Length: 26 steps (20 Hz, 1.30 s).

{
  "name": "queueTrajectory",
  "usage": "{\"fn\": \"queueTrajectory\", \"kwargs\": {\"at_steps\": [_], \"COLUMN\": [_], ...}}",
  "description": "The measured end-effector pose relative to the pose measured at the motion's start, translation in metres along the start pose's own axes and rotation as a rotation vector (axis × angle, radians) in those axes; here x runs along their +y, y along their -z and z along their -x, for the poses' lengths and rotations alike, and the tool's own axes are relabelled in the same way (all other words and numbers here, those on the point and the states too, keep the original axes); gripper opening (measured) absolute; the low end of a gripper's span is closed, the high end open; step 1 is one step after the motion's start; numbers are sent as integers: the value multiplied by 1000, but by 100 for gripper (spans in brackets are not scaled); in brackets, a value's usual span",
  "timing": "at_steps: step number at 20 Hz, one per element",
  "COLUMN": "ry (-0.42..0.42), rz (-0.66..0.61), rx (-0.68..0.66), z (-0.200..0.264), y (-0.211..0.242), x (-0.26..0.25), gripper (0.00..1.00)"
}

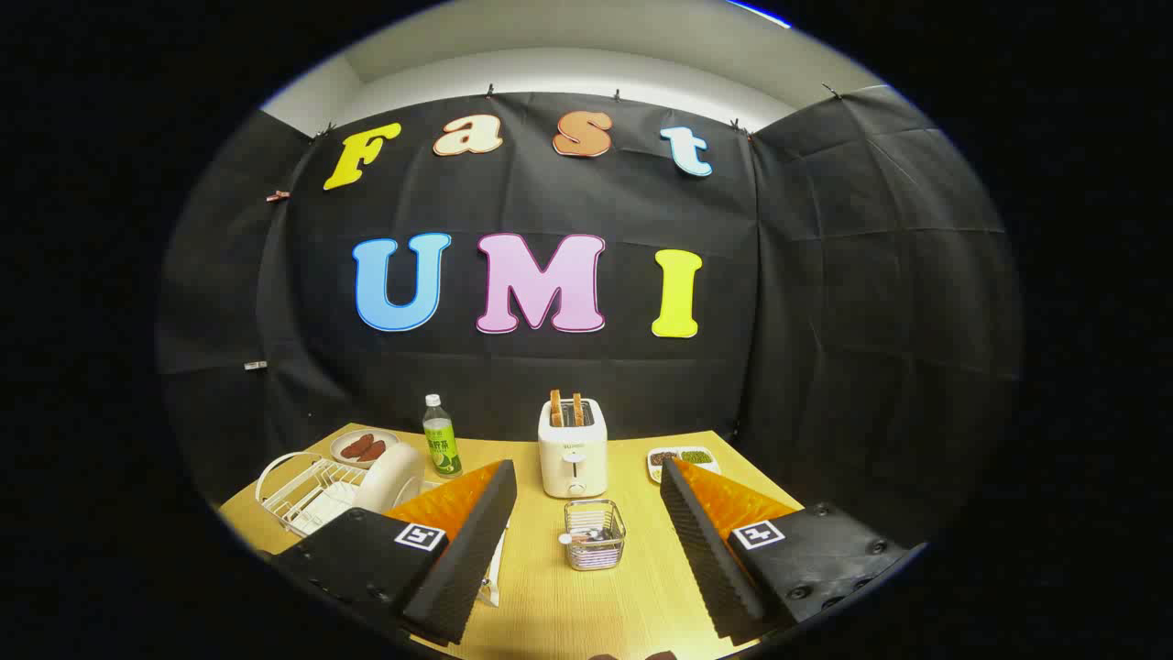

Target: Take the plate from the dish rack, then take the spoon from the basket and place it into the plate.

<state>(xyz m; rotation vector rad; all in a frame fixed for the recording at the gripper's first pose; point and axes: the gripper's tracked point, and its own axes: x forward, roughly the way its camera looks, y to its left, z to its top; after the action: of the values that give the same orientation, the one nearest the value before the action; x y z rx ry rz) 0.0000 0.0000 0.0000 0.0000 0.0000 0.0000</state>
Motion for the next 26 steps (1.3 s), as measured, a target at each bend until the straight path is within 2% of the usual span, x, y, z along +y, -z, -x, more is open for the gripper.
{"fn": "queueTrajectory", "kwargs": {"at_steps": [18,23,26], "ry": [-9,-43,-110], "rz": [16,45,56], "rx": [2,46,63], "z": [-4,-16,-27], "y": [0,7,1], "x": [3,21,48], "gripper": [97,97,98]}}
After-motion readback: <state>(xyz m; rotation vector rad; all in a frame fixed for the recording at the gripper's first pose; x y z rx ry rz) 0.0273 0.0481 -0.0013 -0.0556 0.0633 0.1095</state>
